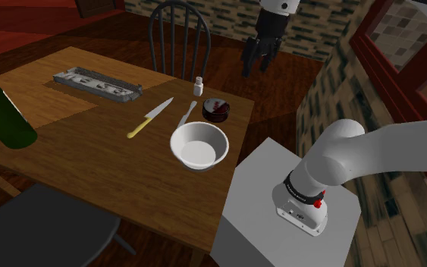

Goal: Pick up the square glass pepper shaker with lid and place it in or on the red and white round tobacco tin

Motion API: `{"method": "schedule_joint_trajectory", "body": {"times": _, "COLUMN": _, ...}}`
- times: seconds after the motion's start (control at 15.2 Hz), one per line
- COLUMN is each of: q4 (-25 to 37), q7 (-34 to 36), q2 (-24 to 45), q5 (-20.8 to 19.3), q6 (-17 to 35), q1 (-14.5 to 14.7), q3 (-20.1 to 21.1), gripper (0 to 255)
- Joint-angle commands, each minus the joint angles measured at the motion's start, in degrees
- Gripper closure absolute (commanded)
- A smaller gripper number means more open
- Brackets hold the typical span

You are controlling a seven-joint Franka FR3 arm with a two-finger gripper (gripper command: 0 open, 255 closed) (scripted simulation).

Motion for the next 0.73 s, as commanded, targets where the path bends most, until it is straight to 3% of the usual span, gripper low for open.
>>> {"method": "schedule_joint_trajectory", "body": {"times": 0.0, "q4": 0.0, "q7": 0.0, "q2": 0.0, "q5": 0.0, "q6": 0.0, "q1": 0.0, "q3": 0.0, "gripper": 0}}
{"method": "schedule_joint_trajectory", "body": {"times": 0.66, "q4": 0.1, "q7": -4.3, "q2": 15.8, "q5": -3.0, "q6": 18.2, "q1": -1.5, "q3": -1.7, "gripper": 0}}
